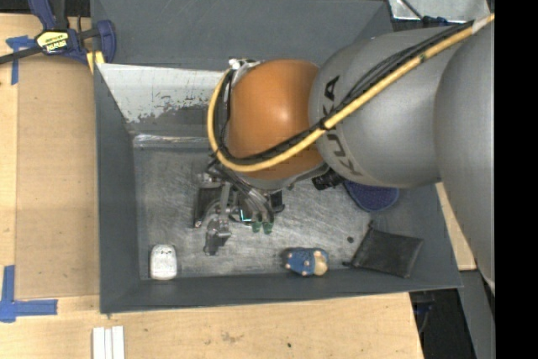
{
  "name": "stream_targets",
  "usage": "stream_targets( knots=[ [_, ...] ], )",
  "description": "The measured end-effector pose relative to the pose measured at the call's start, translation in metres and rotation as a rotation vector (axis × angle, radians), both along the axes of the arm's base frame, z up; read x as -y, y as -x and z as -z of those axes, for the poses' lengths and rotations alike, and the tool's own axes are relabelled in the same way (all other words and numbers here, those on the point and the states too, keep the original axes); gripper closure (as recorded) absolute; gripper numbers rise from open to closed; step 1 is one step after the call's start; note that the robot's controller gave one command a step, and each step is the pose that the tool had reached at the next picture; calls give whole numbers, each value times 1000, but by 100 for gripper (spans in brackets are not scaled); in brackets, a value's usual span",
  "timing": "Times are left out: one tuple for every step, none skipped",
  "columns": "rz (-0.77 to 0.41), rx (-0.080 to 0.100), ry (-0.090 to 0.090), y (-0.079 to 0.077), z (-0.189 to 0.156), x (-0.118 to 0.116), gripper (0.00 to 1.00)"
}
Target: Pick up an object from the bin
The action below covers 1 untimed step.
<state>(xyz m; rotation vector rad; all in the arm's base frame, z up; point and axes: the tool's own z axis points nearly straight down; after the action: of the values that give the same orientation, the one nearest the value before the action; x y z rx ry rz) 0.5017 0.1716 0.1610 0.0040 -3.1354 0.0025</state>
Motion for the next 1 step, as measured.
stream_targets(
  knots=[
    [-66, 30, -11, -44, 88, 34, 0]
  ],
)
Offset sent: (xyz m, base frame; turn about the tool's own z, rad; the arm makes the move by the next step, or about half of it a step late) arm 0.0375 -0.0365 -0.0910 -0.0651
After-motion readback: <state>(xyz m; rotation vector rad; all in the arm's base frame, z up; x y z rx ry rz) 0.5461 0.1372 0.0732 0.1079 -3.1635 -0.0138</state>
